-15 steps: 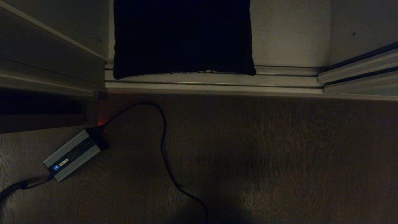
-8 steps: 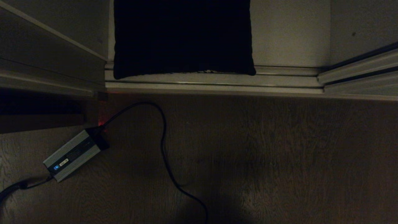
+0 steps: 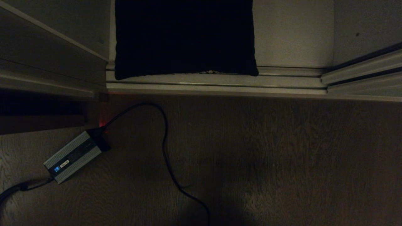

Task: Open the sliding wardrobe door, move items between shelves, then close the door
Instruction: Close the door

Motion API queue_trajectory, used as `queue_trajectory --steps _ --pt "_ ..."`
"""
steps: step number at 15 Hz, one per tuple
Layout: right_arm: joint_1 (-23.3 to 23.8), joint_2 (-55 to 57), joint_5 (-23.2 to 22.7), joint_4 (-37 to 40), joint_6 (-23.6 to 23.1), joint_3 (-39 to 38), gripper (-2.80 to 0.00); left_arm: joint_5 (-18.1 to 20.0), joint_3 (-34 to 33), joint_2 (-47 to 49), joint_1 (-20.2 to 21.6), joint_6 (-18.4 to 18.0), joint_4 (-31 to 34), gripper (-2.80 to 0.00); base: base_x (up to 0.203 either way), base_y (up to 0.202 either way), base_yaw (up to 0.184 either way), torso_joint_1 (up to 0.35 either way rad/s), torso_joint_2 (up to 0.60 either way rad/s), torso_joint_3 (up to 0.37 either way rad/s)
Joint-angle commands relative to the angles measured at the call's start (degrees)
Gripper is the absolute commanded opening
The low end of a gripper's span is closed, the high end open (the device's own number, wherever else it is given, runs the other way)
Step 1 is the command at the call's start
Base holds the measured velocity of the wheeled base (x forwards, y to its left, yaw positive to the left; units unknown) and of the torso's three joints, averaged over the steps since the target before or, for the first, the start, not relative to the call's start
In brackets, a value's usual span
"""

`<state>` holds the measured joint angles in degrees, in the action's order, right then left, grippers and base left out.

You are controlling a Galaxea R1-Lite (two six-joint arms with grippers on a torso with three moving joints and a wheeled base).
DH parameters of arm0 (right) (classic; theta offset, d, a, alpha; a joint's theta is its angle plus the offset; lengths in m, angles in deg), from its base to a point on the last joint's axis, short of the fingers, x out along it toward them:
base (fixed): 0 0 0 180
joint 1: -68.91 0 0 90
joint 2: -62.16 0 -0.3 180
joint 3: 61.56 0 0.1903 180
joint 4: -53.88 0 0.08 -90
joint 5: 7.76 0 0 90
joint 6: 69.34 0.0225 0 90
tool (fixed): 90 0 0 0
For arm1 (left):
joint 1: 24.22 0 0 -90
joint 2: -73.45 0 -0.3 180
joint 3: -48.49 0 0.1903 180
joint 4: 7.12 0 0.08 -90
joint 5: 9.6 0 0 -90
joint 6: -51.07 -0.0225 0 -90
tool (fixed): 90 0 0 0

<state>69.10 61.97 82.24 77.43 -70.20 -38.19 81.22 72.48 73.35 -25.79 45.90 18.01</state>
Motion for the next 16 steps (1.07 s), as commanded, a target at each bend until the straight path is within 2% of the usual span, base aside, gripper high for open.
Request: queue_trajectory --steps 1,7,9,12,16 --pt "0.0 0.1 0.0 0.0 0.0 -0.2 -2.8 0.0 0.0 -0.1 0.0 0.0 0.0 -2.8 0.0 0.0 0.0 0.0 0.0 0.0" --pt "0.0 0.1 0.0 0.0 0.0 -0.2 -2.8 0.0 -0.3 -0.1 0.0 -0.2 -0.9 -2.8 0.0 0.0 0.0 0.0 0.0 0.0" --pt "0.0 0.1 0.0 0.0 0.0 -0.2 -2.8 -0.5 -0.5 -0.1 0.0 3.1 -2.3 -2.8 0.0 0.0 0.0 0.0 0.0 0.0" --pt "0.0 0.1 0.1 0.0 0.0 -0.2 -2.8 -0.6 -0.5 0.0 0.0 3.0 -2.2 -2.8 0.0 0.0 0.0 0.002 0.0 0.016" --pt "0.0 0.1 0.0 0.0 0.0 -0.2 -2.8 -0.7 -0.6 -0.1 0.0 5.3 -2.5 -2.8 0.0 0.0 0.0 0.004 0.0 0.158"
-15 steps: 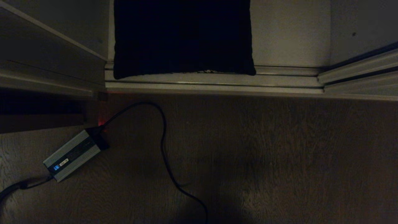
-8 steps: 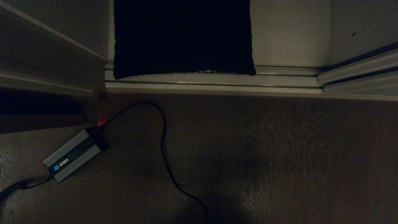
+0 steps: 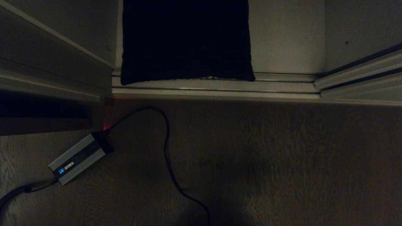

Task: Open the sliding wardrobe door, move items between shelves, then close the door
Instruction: Close the door

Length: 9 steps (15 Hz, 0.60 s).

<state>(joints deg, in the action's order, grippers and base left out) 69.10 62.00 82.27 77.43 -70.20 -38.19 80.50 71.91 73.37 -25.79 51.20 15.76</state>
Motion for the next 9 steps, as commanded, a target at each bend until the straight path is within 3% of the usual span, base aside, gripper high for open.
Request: queue_trajectory --steps 1,9 --pt "0.0 0.1 0.0 0.0 0.0 -0.3 -2.8 0.0 0.0 -0.1 0.0 0.0 -0.2 -2.8 0.0 0.0 0.0 0.0 0.0 0.2" --pt "0.0 0.1 0.0 0.0 0.0 -0.3 -2.8 0.1 0.2 -0.1 0.0 -0.1 0.3 -2.8 0.0 0.0 0.0 0.005 0.0 0.203"
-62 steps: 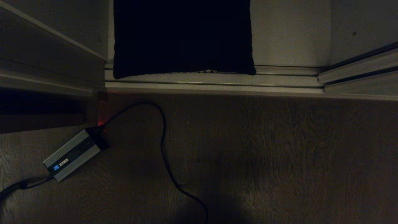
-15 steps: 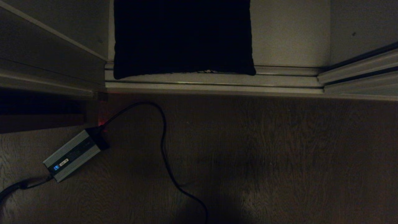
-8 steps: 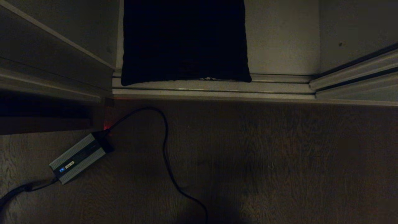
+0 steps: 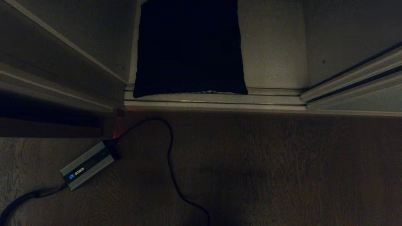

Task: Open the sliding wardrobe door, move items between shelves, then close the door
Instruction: Close the door

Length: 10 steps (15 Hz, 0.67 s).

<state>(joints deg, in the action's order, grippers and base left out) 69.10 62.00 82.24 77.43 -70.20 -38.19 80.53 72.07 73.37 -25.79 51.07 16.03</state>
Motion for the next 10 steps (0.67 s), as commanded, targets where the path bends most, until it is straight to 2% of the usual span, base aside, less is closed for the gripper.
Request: queue_trajectory --steps 1,10 --pt "0.0 0.1 0.0 0.0 0.0 -0.2 -2.8 0.0 -0.1 -0.1 0.0 0.3 -0.4 -2.8 0.0 0.0 0.0 0.002 0.01 0.205" --pt "0.0 0.1 0.0 0.0 0.0 -0.2 -2.8 0.0 0.1 -0.1 0.0 0.4 0.2 -2.8 0.0 0.0 0.0 0.003 0.0 0.203"
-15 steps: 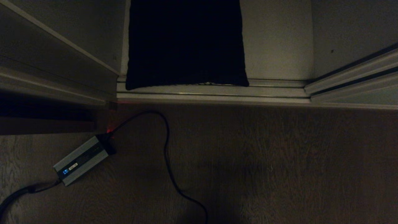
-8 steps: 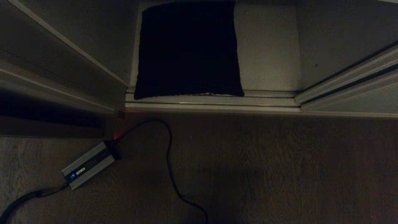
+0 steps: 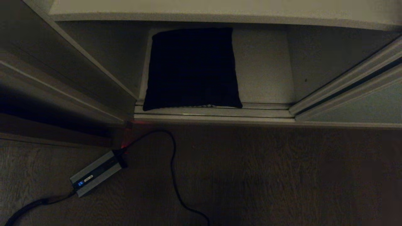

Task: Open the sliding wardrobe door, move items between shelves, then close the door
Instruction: Close the door

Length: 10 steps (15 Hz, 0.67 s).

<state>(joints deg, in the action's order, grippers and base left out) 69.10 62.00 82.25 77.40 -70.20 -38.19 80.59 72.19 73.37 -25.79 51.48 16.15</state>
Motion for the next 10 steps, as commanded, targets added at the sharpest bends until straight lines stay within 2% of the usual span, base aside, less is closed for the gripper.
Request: queue_trajectory --steps 1,10 --pt "0.0 0.1 0.0 0.0 0.0 -0.2 -2.8 0.0 0.0 -0.1 0.0 0.0 0.1 -2.8 0.0 0.0 0.0 0.005 0.0 0.2" --pt "0.0 0.1 0.0 0.0 0.0 -0.3 -2.8 0.0 0.0 -0.1 0.0 -0.1 0.2 -2.8 0.0 0.0 0.0 0.005 0.0 0.203"
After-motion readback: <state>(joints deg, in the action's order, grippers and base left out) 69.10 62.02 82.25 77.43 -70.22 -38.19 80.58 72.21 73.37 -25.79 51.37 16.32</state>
